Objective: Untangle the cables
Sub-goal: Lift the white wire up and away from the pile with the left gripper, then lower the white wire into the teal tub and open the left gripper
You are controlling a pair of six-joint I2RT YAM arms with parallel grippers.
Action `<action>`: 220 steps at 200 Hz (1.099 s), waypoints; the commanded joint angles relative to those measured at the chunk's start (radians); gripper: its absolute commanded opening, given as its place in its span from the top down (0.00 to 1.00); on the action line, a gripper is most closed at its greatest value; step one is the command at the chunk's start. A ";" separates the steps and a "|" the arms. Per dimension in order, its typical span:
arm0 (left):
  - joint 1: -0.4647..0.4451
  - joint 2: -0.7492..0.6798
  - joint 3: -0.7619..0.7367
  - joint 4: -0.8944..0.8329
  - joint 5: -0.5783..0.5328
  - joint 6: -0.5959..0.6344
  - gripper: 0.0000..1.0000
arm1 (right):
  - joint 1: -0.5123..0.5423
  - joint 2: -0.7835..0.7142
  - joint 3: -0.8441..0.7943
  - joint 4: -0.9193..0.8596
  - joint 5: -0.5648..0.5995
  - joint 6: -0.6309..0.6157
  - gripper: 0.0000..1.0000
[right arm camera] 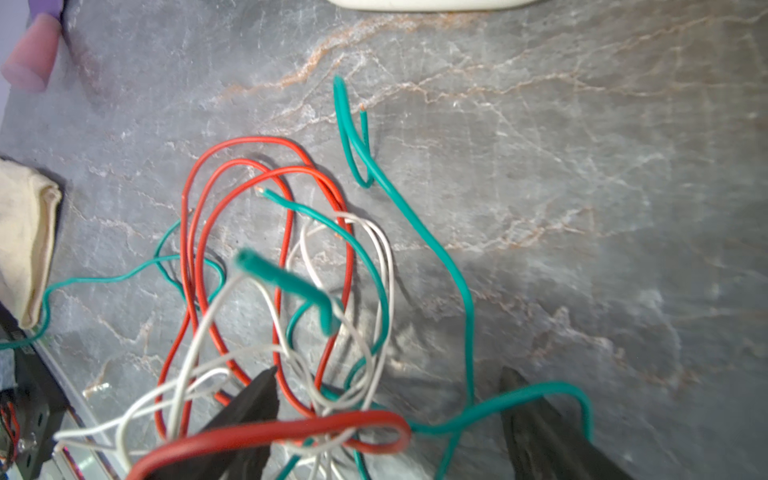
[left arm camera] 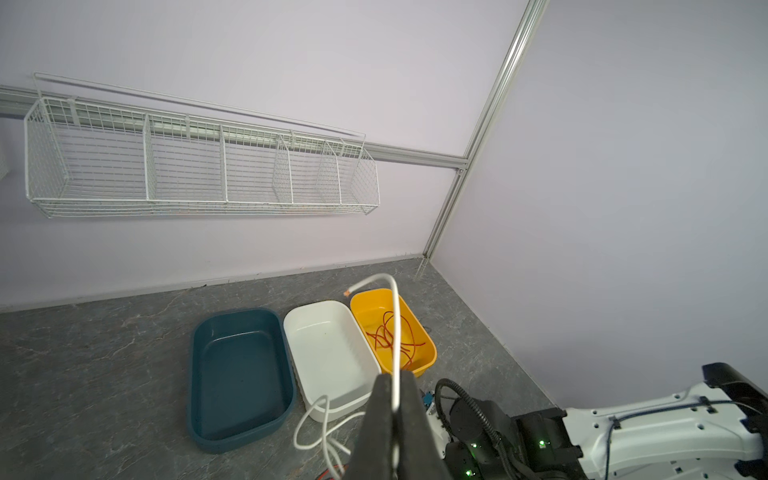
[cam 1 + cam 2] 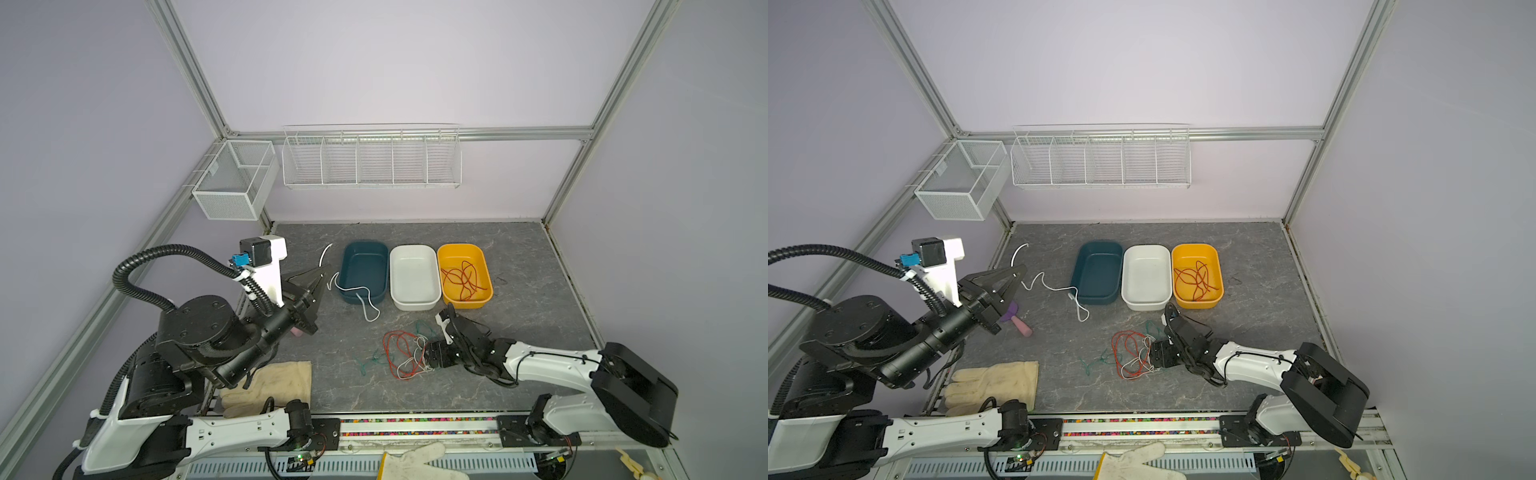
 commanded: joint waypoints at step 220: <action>0.544 0.267 -0.228 0.218 0.265 0.276 1.00 | -0.089 -0.318 0.402 -0.412 0.261 -0.264 0.11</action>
